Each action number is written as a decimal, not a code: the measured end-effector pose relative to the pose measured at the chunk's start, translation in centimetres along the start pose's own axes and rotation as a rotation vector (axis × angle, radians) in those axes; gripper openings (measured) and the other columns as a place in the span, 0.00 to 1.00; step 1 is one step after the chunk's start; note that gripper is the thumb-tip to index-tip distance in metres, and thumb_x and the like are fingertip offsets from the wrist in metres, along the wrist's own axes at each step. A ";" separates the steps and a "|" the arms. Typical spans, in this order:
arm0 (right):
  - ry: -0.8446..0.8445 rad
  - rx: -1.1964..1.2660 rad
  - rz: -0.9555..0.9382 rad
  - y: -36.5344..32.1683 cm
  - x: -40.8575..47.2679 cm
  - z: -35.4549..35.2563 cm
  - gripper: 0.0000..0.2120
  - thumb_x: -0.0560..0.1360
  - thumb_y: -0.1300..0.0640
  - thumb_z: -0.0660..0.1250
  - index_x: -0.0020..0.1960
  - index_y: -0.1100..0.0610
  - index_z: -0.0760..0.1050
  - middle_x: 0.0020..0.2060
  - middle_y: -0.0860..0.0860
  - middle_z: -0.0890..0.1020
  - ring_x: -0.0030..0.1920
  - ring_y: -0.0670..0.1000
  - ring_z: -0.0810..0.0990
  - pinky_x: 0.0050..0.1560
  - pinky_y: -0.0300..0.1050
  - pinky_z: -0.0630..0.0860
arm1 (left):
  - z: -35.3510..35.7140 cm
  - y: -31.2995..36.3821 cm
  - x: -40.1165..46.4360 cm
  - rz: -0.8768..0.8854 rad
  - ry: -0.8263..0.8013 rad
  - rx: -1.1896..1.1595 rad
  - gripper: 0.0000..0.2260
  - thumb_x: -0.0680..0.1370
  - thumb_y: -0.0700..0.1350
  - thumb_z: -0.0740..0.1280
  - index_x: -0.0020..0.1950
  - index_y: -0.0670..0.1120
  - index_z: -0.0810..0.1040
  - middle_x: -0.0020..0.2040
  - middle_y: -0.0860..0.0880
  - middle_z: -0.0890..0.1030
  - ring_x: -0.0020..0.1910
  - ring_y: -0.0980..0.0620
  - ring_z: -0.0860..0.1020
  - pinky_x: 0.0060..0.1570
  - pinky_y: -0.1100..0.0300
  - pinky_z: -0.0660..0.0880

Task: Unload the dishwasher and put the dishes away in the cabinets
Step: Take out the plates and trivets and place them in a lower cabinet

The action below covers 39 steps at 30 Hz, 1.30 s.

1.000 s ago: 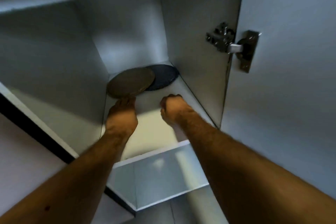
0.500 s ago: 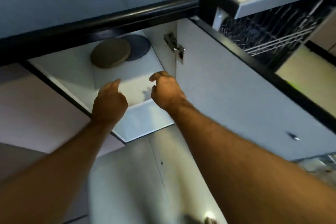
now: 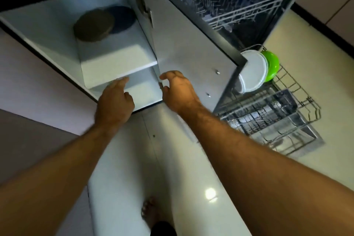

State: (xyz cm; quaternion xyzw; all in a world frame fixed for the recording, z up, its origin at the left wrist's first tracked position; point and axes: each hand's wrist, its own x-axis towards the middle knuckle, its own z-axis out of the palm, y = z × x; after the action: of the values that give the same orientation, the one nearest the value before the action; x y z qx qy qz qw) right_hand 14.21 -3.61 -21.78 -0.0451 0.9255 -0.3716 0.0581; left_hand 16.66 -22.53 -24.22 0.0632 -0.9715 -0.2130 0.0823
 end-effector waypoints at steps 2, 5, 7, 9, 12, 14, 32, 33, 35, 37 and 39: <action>-0.019 0.005 0.009 1.0 -2.3 -1.4 0.22 0.77 0.66 0.63 0.68 0.50 0.73 0.68 0.48 0.73 0.65 0.50 0.73 0.65 0.43 0.70 | 0.0 1.6 -2.5 -0.001 -0.009 0.005 0.23 0.78 0.38 0.61 0.73 0.46 0.70 0.70 0.43 0.73 0.69 0.42 0.71 0.69 0.50 0.68; -0.054 -0.005 -0.001 2.5 -6.1 -4.6 0.20 0.78 0.64 0.63 0.67 0.50 0.74 0.68 0.48 0.73 0.66 0.51 0.73 0.67 0.45 0.70 | 0.4 5.0 -7.3 -0.010 -0.054 0.005 0.24 0.78 0.37 0.62 0.74 0.45 0.68 0.71 0.43 0.72 0.71 0.43 0.69 0.69 0.48 0.68; -0.087 -0.026 0.014 3.7 -8.7 -6.7 0.19 0.78 0.63 0.62 0.67 0.50 0.74 0.68 0.49 0.74 0.65 0.52 0.75 0.68 0.45 0.71 | 1.0 7.3 -11.1 0.010 -0.114 0.019 0.25 0.77 0.37 0.62 0.75 0.45 0.67 0.72 0.43 0.71 0.72 0.44 0.68 0.70 0.48 0.67; -0.112 -0.070 0.035 5.3 -11.7 -9.0 0.19 0.79 0.61 0.62 0.68 0.50 0.74 0.66 0.51 0.76 0.64 0.53 0.76 0.67 0.46 0.72 | 1.7 9.9 -14.8 0.063 -0.188 0.035 0.26 0.76 0.36 0.62 0.75 0.44 0.68 0.71 0.42 0.72 0.72 0.44 0.69 0.68 0.50 0.69; -0.113 -0.113 0.084 7.3 -16.0 -13.3 0.18 0.78 0.61 0.62 0.67 0.52 0.75 0.63 0.52 0.78 0.61 0.55 0.77 0.64 0.46 0.73 | 1.2 15.1 -18.6 0.132 -0.280 0.030 0.26 0.75 0.36 0.62 0.74 0.44 0.69 0.71 0.43 0.73 0.71 0.45 0.70 0.67 0.50 0.70; -0.083 -0.113 0.131 7.7 -18.9 -17.0 0.18 0.78 0.63 0.61 0.66 0.54 0.76 0.61 0.54 0.79 0.59 0.55 0.79 0.63 0.46 0.74 | -0.4 19.3 -20.1 0.207 -0.295 0.017 0.26 0.75 0.35 0.61 0.73 0.44 0.70 0.70 0.45 0.73 0.70 0.46 0.71 0.68 0.53 0.68; 0.098 -0.105 0.329 5.0 -25.4 -38.2 0.17 0.80 0.61 0.62 0.68 0.53 0.73 0.65 0.52 0.76 0.60 0.50 0.77 0.65 0.43 0.71 | -11.3 40.2 -15.9 0.269 -0.460 -0.089 0.26 0.82 0.42 0.58 0.80 0.47 0.55 0.80 0.48 0.56 0.79 0.50 0.53 0.77 0.52 0.54; 0.105 -0.094 0.333 5.2 -24.7 -38.9 0.17 0.80 0.61 0.62 0.68 0.54 0.73 0.65 0.53 0.76 0.60 0.50 0.77 0.66 0.43 0.71 | -11.1 40.8 -14.8 0.271 -0.456 -0.100 0.26 0.82 0.42 0.58 0.80 0.47 0.55 0.80 0.47 0.57 0.79 0.50 0.53 0.77 0.51 0.54; 0.119 -0.075 0.339 5.7 -23.2 -40.0 0.17 0.80 0.62 0.61 0.68 0.54 0.73 0.65 0.53 0.76 0.58 0.50 0.78 0.66 0.45 0.73 | -10.7 42.0 -13.0 0.276 -0.469 -0.110 0.26 0.82 0.42 0.59 0.79 0.46 0.56 0.79 0.47 0.58 0.79 0.50 0.53 0.77 0.49 0.54; 0.134 -0.068 0.341 6.3 -21.9 -40.8 0.16 0.80 0.62 0.60 0.67 0.54 0.73 0.64 0.53 0.75 0.58 0.49 0.77 0.66 0.43 0.72 | -10.2 42.9 -11.6 0.277 -0.470 -0.117 0.26 0.82 0.41 0.60 0.79 0.46 0.56 0.79 0.47 0.59 0.79 0.49 0.54 0.76 0.47 0.56; 0.140 -0.071 0.347 7.2 -20.4 -41.5 0.16 0.80 0.62 0.61 0.66 0.54 0.74 0.65 0.53 0.75 0.60 0.50 0.76 0.68 0.48 0.72 | -9.6 43.5 -10.2 0.265 -0.462 -0.124 0.26 0.82 0.41 0.60 0.79 0.46 0.57 0.79 0.46 0.60 0.78 0.48 0.56 0.75 0.46 0.58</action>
State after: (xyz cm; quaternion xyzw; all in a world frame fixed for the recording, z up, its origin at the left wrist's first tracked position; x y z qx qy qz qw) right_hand 28.24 32.43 4.48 0.1393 0.9336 -0.3255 0.0552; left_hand 24.60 14.42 1.46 -0.1201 -0.9494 -0.2682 -0.1109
